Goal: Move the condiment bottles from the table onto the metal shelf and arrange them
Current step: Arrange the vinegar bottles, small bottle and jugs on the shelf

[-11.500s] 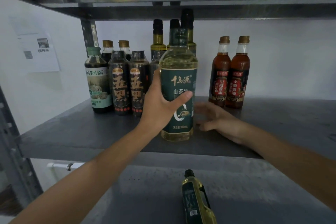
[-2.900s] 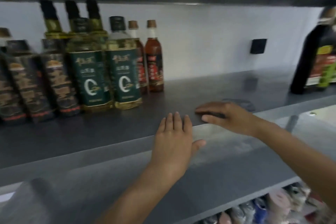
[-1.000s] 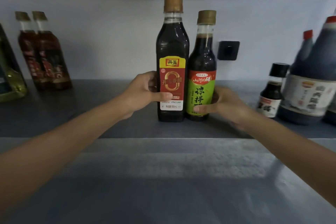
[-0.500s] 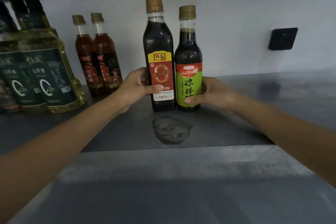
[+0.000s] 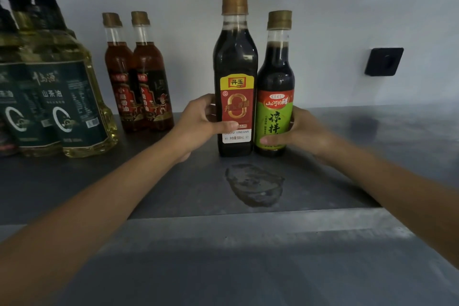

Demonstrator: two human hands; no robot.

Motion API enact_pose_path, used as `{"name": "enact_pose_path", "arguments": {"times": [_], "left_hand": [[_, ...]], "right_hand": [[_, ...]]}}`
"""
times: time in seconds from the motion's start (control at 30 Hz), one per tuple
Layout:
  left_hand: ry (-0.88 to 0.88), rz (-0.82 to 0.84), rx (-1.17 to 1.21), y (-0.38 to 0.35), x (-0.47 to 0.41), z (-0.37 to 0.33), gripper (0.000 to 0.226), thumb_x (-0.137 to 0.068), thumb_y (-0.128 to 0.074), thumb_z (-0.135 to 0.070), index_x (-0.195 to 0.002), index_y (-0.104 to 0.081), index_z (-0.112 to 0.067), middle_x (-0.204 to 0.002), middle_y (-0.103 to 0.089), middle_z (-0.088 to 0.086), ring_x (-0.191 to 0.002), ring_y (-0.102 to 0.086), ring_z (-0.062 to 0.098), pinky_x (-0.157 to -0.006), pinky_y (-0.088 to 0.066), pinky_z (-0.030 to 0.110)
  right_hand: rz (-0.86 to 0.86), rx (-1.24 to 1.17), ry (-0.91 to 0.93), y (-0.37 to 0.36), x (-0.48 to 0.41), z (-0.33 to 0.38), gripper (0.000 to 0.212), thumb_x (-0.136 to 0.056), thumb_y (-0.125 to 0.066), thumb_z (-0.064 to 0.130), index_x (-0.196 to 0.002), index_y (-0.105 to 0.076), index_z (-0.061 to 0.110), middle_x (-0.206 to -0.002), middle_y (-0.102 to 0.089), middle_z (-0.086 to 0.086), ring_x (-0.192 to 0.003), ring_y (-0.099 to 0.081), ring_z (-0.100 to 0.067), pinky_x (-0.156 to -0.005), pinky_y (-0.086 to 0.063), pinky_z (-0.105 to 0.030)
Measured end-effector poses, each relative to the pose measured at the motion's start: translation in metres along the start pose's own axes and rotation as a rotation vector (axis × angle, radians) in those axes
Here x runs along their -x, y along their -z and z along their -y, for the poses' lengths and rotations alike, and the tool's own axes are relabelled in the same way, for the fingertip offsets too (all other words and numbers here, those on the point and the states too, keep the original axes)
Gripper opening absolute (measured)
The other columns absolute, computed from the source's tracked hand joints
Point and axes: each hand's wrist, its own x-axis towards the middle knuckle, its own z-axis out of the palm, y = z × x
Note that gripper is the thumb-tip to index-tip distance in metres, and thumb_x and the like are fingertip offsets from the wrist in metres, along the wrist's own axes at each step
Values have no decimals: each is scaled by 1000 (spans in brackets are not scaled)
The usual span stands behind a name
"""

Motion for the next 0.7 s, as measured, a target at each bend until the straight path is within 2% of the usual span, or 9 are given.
{"name": "enact_pose_path", "arguments": {"times": [0.2,0.33,0.57,0.7], "left_hand": [[4,14,45,-8,2,-3,51,-75,-75,-13,-121,-54,-16,-115,-66,1,-110,-61,15,-95,-50,36],[8,8,88,-11,4,0,55,-75,-75,-14,-125,-53,-12,-117,-66,3,-110,-61,16,-98,-48,38],[-14,8,75,-14,8,2,55,-77,-73,-15,-128,-51,-13,-118,-65,2,-111,-61,13,-98,-48,37],[-10,1,43,-15,12,1,58,-78,-72,-20,-131,-49,-15,-125,-61,0,-117,-57,12,-101,-46,35]], "right_hand": [[22,5,-21,13,1,-2,66,-60,-84,9,-120,-58,15,-110,-68,1,-99,-63,-10,-83,-50,-26],[63,-13,-16,17,3,-1,62,-63,-82,6,-118,-57,16,-107,-67,4,-97,-61,-5,-78,-49,-21],[65,11,-22,18,2,-4,66,-61,-84,11,-121,-57,18,-116,-66,-1,-107,-60,-16,-98,-47,-38],[62,18,-31,16,3,-7,72,-59,-85,17,-124,-56,19,-120,-64,-1,-112,-59,-19,-102,-45,-43]]}}
